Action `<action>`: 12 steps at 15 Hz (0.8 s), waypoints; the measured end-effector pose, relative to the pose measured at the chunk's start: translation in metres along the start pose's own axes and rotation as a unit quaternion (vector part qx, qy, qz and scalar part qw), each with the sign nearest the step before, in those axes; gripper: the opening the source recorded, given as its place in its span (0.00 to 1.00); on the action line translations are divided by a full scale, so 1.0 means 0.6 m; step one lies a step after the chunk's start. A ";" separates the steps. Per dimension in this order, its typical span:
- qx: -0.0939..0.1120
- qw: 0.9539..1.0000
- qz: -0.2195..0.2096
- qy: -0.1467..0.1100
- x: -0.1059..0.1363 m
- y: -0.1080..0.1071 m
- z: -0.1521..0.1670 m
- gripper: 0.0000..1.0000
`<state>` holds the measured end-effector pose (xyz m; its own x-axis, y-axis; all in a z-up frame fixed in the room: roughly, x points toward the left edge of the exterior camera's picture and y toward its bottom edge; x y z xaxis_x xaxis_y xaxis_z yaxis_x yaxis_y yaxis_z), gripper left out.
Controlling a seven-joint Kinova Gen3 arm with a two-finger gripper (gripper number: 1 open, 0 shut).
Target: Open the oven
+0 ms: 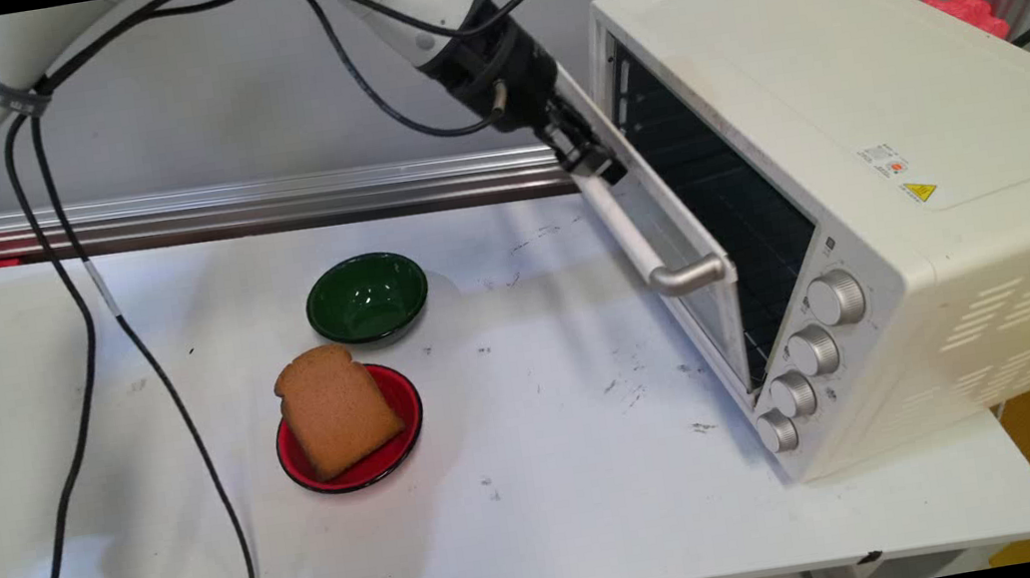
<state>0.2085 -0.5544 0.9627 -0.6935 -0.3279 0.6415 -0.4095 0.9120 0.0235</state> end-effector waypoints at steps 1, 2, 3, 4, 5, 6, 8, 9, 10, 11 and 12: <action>-0.001 1.000 -0.002 -0.005 -0.007 0.001 -0.003 0.00; -0.002 1.000 -0.003 -0.009 -0.012 0.001 -0.005 0.00; -0.002 1.000 -0.004 -0.012 -0.018 0.001 -0.007 0.00; -0.003 1.000 -0.006 -0.016 -0.024 0.002 -0.009 0.00; -0.004 1.000 -0.007 -0.021 -0.031 0.002 -0.012 0.00; -0.004 1.000 -0.008 -0.026 -0.039 0.002 -0.015 0.00; -0.004 0.999 -0.011 -0.033 -0.057 0.001 -0.019 0.00; -0.004 0.999 -0.013 -0.037 -0.067 0.001 -0.021 0.00; -0.004 0.999 -0.014 -0.039 -0.075 0.000 -0.023 0.00; -0.003 0.999 -0.015 -0.042 -0.085 -0.001 -0.024 0.00; -0.003 0.999 -0.016 -0.045 -0.096 -0.001 -0.025 0.00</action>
<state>0.2576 -0.5326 0.9375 -0.7307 -0.3773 0.5689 -0.4285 0.9023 0.0480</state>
